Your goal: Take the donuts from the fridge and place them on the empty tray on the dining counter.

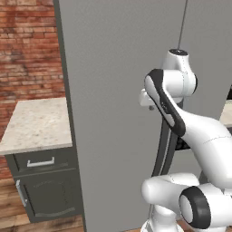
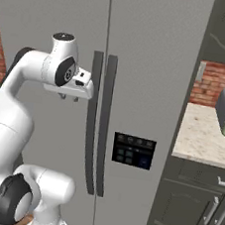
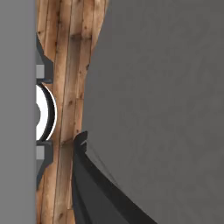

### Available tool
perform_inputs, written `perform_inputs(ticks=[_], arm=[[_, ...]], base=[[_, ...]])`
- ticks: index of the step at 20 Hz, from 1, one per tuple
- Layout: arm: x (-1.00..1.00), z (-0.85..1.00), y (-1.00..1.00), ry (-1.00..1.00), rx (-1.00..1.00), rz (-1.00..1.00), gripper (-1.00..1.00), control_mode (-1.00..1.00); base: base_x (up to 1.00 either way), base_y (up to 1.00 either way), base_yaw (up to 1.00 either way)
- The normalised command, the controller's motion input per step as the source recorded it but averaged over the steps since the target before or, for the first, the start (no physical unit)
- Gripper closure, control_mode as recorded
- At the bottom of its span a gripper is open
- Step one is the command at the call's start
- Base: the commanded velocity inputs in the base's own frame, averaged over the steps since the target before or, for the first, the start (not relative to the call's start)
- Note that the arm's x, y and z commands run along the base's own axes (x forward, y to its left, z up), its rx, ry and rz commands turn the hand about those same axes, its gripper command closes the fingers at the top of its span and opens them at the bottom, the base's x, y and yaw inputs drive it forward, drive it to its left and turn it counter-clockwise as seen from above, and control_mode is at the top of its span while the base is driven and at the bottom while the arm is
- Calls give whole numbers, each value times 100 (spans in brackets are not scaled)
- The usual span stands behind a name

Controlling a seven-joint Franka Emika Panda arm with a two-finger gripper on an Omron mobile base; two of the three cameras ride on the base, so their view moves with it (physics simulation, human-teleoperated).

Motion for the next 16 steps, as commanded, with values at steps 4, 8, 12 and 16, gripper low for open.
perform_inputs(ticks=[4,8,12,16], arm=[[-53,2,0,-21,0,-2,-100,-100],[-100,7,0,-42,-1,-1,-100,-100],[-98,0,0,-22,-1,-2,-100,-100],[-75,0,0,-10,0,-3,-100,-100]], base=[[0,0,0],[0,0,0],[0,0,0],[0,0,0]])
